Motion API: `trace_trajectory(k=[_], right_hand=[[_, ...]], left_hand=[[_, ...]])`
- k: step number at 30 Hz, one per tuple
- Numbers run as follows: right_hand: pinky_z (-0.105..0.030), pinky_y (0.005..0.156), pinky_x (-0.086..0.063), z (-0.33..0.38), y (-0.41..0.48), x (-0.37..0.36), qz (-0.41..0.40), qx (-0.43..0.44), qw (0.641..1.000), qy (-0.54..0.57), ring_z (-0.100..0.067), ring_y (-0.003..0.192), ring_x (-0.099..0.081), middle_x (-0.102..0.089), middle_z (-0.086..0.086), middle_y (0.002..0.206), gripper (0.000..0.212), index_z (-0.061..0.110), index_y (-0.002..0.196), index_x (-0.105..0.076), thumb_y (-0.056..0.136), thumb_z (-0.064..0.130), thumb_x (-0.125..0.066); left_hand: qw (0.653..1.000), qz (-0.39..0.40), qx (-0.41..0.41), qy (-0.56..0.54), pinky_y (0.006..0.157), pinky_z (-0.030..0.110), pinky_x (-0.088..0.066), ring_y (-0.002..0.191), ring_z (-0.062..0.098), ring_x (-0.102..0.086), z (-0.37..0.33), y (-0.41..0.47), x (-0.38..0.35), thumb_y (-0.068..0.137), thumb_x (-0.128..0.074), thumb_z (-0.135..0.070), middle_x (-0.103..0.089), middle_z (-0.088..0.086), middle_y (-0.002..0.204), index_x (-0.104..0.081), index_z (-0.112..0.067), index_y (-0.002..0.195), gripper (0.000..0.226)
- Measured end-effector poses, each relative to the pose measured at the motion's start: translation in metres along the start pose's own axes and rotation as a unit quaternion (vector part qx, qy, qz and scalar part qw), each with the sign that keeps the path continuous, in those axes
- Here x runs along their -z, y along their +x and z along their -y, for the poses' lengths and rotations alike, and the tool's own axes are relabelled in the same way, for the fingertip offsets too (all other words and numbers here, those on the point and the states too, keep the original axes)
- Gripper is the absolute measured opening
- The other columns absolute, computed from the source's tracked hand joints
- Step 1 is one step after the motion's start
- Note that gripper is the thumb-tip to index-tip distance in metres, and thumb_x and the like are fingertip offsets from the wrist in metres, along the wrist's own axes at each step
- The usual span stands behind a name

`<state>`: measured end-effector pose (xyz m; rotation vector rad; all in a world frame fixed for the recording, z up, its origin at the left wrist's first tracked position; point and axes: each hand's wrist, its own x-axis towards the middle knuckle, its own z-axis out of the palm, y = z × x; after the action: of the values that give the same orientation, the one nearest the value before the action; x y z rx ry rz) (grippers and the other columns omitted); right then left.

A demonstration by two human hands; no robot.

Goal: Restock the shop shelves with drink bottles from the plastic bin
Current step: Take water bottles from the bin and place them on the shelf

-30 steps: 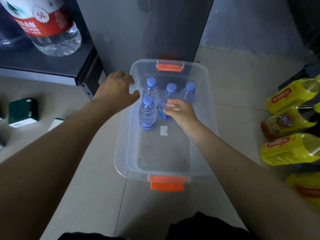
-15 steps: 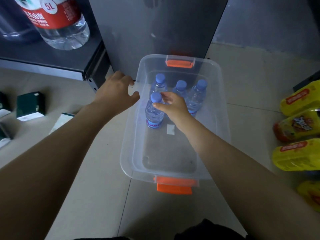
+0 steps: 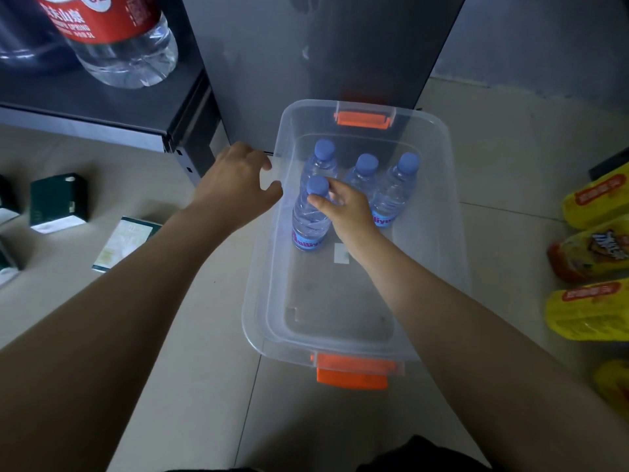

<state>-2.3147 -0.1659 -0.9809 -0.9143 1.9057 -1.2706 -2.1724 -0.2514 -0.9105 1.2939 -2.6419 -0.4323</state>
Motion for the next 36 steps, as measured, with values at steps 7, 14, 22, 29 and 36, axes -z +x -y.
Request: trace_trajectory(k=[7,14,22,29,36], right_hand=[[-0.044,0.088,-0.048,0.019,-0.004,0.026,-0.038,-0.015,0.998,0.057,-0.019,0.085,-0.059,-0.062,0.002,0.082,0.005,0.020,0.084,-0.062,0.086,0.018,-0.066],[-0.017,0.070,-0.047,0.117,-0.033,0.089,-0.080,-0.026,0.987,0.135,0.002,0.068,-0.058,-0.062,0.004,0.082,0.012,0.005,0.101,-0.064,0.090,0.009,-0.059],[-0.022,0.074,-0.048,0.287,-0.084,0.192,-0.137,-0.022,0.973,0.185,-0.003,0.073,-0.061,-0.067,0.016,0.071,0.009,0.024,0.087,-0.063,0.089,0.015,-0.062],[-0.026,0.074,-0.050,0.471,-0.150,0.304,-0.229,0.007,0.953,0.200,-0.010,0.075,-0.062,-0.068,0.009,0.076,0.011,0.021,0.089,-0.064,0.090,0.011,-0.060],[-0.033,0.087,-0.047,0.634,-0.232,0.380,-0.355,0.056,0.917,0.171,-0.018,0.090,-0.058,-0.064,-0.004,0.092,0.013,0.013,0.105,-0.061,0.094,0.012,-0.055]], left_hand=[[1.000,-0.003,-0.018,-0.013,0.096,0.036,-0.038,0.118,0.030,-0.044,-0.010,0.010,0.014,0.087,-0.056,-0.029,-0.051,0.013,0.123,-0.057,-0.008,0.118,0.037],[0.999,-0.003,-0.036,-0.030,0.094,0.040,-0.043,0.113,0.032,-0.048,-0.055,0.012,0.097,0.083,-0.061,-0.025,-0.056,0.015,0.113,-0.062,-0.005,0.109,0.033],[0.995,-0.004,-0.102,-0.021,0.097,0.041,-0.040,0.111,0.039,-0.050,-0.154,0.018,0.264,0.082,-0.062,-0.021,-0.055,0.020,0.116,-0.064,-0.002,0.109,0.033],[0.985,-0.001,-0.166,-0.042,0.100,0.035,-0.033,0.120,0.035,-0.043,-0.271,0.013,0.445,0.086,-0.060,-0.022,-0.050,0.021,0.124,-0.060,-0.001,0.116,0.037],[0.959,0.008,-0.276,-0.059,0.096,0.037,-0.036,0.112,0.039,-0.047,-0.364,0.006,0.606,0.083,-0.055,-0.035,-0.051,0.025,0.116,-0.059,0.001,0.116,0.049]])
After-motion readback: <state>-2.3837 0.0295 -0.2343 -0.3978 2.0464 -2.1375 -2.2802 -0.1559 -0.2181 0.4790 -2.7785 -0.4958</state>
